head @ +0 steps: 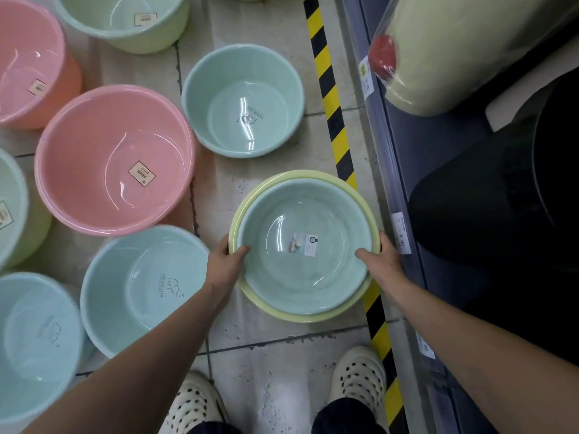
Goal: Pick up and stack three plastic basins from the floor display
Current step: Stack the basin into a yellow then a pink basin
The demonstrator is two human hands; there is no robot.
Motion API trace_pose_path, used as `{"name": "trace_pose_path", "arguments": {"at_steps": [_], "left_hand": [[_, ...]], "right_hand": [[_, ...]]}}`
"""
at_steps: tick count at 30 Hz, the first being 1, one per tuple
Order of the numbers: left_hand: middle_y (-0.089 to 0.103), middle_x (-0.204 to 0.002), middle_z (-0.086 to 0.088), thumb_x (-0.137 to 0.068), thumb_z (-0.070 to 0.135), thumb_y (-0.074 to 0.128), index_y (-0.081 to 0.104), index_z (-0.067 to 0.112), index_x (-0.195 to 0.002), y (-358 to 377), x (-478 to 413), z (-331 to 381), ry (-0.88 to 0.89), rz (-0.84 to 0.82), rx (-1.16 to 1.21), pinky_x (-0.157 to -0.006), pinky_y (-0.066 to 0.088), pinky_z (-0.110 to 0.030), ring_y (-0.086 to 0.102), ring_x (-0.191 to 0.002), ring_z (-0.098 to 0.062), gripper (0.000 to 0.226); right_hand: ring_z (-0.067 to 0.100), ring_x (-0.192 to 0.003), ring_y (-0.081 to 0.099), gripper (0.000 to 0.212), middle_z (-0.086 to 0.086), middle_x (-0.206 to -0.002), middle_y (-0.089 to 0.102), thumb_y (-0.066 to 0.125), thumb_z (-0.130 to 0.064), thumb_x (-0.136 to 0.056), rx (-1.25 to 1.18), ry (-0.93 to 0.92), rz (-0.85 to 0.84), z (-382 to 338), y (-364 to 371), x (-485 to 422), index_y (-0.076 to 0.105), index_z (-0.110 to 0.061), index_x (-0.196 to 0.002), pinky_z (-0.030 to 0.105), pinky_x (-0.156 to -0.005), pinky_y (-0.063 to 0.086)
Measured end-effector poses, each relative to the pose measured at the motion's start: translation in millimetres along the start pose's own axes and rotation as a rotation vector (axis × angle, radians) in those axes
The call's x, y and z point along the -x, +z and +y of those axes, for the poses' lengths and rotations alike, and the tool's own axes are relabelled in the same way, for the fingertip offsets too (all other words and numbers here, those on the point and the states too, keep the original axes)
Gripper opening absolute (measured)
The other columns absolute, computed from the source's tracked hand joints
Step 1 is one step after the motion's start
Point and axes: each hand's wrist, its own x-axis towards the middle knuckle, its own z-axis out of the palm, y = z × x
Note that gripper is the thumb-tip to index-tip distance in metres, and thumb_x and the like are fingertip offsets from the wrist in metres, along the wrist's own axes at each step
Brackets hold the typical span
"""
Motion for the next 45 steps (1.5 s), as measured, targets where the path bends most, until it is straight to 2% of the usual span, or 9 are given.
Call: {"name": "trace_pose_path", "arguments": {"at_steps": [4, 9, 14, 21, 26, 31, 37, 41, 45], "left_hand": [[0.075, -0.106, -0.001, -0.09, 0.012, 0.069, 0.065, 0.02, -0.125, 0, -7, -4, -0.015, -0.049, 0.048, -0.073, 0.06, -0.031, 0.073, -0.094, -0.023, 0.036], [0.077, -0.108, -0.009, -0.083, 0.008, 0.073, 0.065, 0.015, -0.123, -1, -18, -3, -0.063, -0.143, 0.015, -0.076, 0.063, -0.04, 0.076, -0.093, -0.028, 0.041], [0.075, -0.093, -0.007, -0.085, 0.002, 0.071, 0.068, 0.009, -0.112, -10, -7, 10, -0.116, -0.071, 0.029, -0.053, 0.057, -0.023, 0.073, -0.075, -0.023, 0.028], [0.075, -0.095, -0.006, -0.089, 0.01, 0.068, 0.07, 0.01, -0.108, -58, 38, 35, -0.059, -0.027, 0.075, -0.056, 0.055, -0.02, 0.072, -0.078, -0.019, 0.019], [0.074, -0.096, -0.005, -0.09, 0.013, 0.069, 0.07, 0.012, -0.11, -115, 78, 60, 0.005, 0.058, 0.134, -0.055, 0.052, -0.02, 0.07, -0.081, -0.021, 0.02], [0.074, -0.092, -0.003, -0.088, 0.017, 0.071, 0.069, 0.017, -0.105, -177, 110, 69, -0.004, 0.169, 0.17, -0.061, 0.051, -0.026, 0.069, -0.08, -0.021, 0.017], [0.075, -0.096, -0.009, -0.088, 0.012, 0.07, 0.07, 0.011, -0.111, -248, 130, 47, -0.068, 0.29, 0.216, -0.066, 0.055, -0.03, 0.071, -0.082, -0.025, 0.024], [0.072, -0.092, -0.011, -0.088, 0.011, 0.068, 0.069, 0.01, -0.107, -288, 131, 19, -0.095, 0.339, 0.23, -0.055, 0.053, -0.029, 0.068, -0.074, -0.025, 0.019], [0.066, -0.082, -0.008, -0.088, 0.01, 0.065, 0.067, 0.011, -0.107, -313, 123, -11, -0.136, 0.385, 0.221, -0.035, 0.041, -0.022, 0.06, -0.055, -0.018, 0.018]], "right_hand": [[0.017, -0.092, 0.066, 0.043, -0.005, -0.1, 0.068, 0.069, -0.017, -0.084, -0.03, -0.016, -0.016, 4, 1, -6, 0.057, -0.036, -0.121, 0.032, -0.071, 0.054], [0.018, -0.099, 0.065, 0.063, -0.004, -0.109, 0.066, 0.07, -0.012, -0.082, -0.1, 0.021, -0.048, 7, 4, -7, 0.049, -0.035, -0.136, 0.038, -0.081, 0.057], [0.024, -0.103, 0.067, 0.064, 0.003, -0.114, 0.067, 0.07, -0.008, -0.078, -0.072, 0.0, -0.094, -7, -1, 3, 0.053, -0.031, -0.136, 0.047, -0.087, 0.06], [0.015, -0.094, 0.065, 0.049, -0.004, -0.104, 0.066, 0.067, -0.006, -0.084, -0.031, -0.14, -0.131, -69, -6, 56, 0.055, -0.039, -0.119, 0.029, -0.069, 0.052], [0.014, -0.099, 0.064, 0.063, -0.004, -0.113, 0.064, 0.069, -0.014, -0.079, 0.0, -0.206, -0.184, -121, 9, 102, 0.047, -0.038, -0.133, 0.032, -0.077, 0.053], [0.017, -0.108, 0.063, 0.075, -0.001, -0.123, 0.062, 0.066, -0.03, -0.064, 0.106, -0.259, -0.278, -167, 47, 139, 0.047, -0.041, -0.136, 0.04, -0.091, 0.056], [0.015, -0.104, 0.066, 0.064, -0.001, -0.122, 0.064, 0.068, -0.019, -0.073, 0.189, -0.287, -0.418, -188, 114, 173, 0.045, -0.042, -0.128, 0.032, -0.081, 0.055], [0.006, -0.098, 0.065, 0.071, -0.003, -0.118, 0.066, 0.068, -0.016, -0.069, 0.208, -0.304, -0.469, -184, 166, 187, 0.046, -0.03, -0.136, 0.021, -0.07, 0.051], [0.011, -0.102, 0.065, 0.076, -0.003, -0.119, 0.064, 0.067, -0.018, -0.068, 0.237, -0.296, -0.496, -169, 212, 190, 0.045, -0.029, -0.14, 0.023, -0.072, 0.051]]}}
